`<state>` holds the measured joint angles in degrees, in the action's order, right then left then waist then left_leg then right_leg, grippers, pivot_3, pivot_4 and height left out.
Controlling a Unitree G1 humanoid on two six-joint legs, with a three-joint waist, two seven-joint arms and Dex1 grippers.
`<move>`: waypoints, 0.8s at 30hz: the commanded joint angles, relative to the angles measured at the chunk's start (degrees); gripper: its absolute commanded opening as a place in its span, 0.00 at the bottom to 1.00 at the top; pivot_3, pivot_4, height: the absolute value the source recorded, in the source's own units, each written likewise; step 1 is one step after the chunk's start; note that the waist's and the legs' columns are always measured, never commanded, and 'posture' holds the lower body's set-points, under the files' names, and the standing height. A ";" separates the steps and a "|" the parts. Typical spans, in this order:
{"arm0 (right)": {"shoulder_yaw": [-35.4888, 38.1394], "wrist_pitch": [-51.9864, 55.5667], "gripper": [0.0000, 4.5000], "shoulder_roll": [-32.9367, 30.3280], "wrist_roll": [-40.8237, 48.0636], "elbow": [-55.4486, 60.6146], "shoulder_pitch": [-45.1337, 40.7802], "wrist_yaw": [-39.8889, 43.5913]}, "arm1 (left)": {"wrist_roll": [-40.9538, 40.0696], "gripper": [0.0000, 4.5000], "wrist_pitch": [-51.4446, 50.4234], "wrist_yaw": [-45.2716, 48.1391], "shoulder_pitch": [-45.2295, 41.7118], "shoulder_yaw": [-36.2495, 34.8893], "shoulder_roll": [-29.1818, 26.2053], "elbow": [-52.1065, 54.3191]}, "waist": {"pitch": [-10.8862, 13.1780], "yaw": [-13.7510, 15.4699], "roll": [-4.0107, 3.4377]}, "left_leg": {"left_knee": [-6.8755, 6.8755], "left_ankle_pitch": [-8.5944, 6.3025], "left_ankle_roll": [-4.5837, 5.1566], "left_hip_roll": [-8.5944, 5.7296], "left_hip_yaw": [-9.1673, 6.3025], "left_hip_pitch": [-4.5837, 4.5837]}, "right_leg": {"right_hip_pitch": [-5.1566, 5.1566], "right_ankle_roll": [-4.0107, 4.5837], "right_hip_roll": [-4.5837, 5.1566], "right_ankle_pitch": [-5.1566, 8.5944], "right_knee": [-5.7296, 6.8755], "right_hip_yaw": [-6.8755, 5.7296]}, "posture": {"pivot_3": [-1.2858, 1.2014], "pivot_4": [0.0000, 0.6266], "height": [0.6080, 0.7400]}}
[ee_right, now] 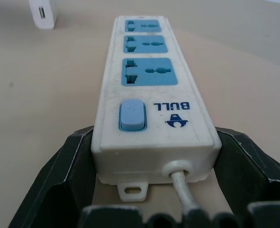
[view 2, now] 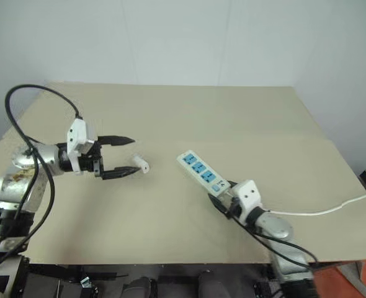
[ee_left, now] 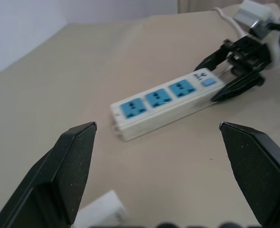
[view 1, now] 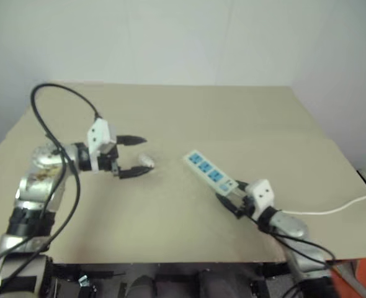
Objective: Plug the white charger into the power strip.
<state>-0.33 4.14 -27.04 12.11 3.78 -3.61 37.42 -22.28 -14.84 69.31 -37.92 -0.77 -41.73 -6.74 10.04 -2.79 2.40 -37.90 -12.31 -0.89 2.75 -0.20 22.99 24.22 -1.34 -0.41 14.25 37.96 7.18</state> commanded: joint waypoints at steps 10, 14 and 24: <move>-1.05 2.84 0.75 -10.59 9.45 5.94 -0.73 21.20 | 20.13 1.00 -1.80 3.02 -27.08 16.24 1.94 -20.78 | 0.02 -1.08 0.02 | 0.00 0.00 0.00 0.01 -0.02 -0.06 | 0.03 -0.04 -0.15 -0.02 0.07 0.13 | 0.52 0.24 1.00; -3.14 3.71 0.75 -10.25 9.35 5.96 -2.75 22.75 | 27.83 1.00 -1.83 7.78 -38.66 23.24 4.86 -38.81 | 0.08 -1.21 0.05 | -0.02 0.00 0.01 -0.04 -0.11 0.08 | 0.08 -0.05 -0.17 -0.01 0.08 0.07 | 0.52 0.24 1.00; -5.85 6.97 0.75 -11.62 9.92 6.14 -4.67 28.04 | 37.50 1.00 31.09 22.71 -47.63 31.10 7.21 -58.20 | 0.15 -0.98 0.07 | 0.00 -0.03 0.05 -0.07 -0.14 0.35 | 0.26 0.00 -0.13 0.05 -0.01 0.10 | 0.52 0.24 1.00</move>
<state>-5.73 10.57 -37.93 21.64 8.01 -7.67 64.01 15.43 11.56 89.27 -82.46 30.24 -34.84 -64.16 10.19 -3.78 2.47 -37.90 -12.34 -0.84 2.68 -0.34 23.35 24.48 -1.34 -0.53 14.30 37.95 7.28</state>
